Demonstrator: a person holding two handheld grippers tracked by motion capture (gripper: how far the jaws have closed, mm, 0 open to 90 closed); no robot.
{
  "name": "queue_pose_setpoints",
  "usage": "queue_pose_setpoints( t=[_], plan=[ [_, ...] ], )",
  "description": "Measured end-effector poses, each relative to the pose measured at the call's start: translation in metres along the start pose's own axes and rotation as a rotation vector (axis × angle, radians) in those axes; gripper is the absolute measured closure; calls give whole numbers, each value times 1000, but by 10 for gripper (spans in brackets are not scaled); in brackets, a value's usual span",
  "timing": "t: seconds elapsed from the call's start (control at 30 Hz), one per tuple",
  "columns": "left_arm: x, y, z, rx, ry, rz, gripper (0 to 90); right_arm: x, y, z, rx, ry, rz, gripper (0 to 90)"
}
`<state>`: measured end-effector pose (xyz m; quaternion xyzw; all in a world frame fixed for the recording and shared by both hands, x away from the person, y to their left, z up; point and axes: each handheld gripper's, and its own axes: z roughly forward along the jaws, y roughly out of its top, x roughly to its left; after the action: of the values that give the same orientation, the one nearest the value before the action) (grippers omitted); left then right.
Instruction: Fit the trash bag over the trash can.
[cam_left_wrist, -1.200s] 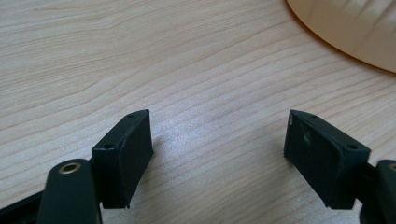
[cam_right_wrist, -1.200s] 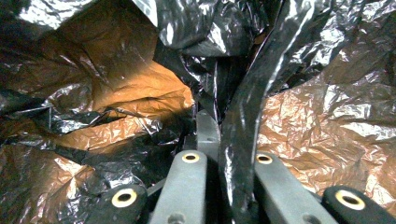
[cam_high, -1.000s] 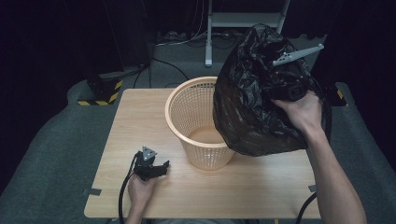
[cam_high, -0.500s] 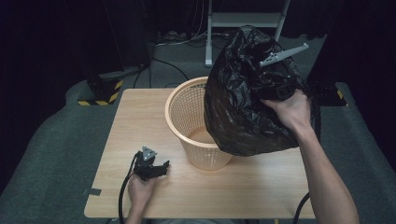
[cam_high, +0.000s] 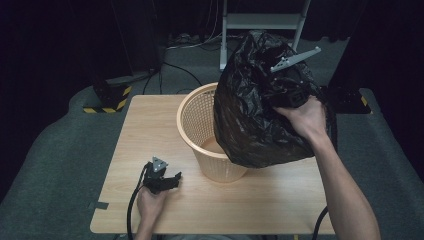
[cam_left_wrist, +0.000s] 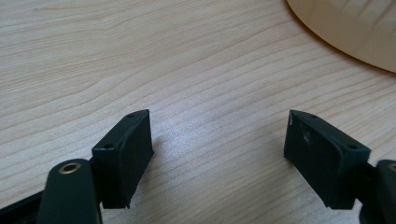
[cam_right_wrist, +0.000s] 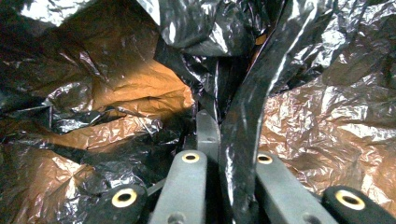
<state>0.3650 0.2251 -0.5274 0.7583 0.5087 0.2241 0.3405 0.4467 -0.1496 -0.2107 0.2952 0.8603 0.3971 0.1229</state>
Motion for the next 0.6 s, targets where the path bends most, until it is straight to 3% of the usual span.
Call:
queue_pose_setpoints(
  t=[0.6],
  plan=[
    [0, 0, 0, 0, 0, 0, 236, 9, 10, 17, 23, 29, -22, 887]
  ],
)
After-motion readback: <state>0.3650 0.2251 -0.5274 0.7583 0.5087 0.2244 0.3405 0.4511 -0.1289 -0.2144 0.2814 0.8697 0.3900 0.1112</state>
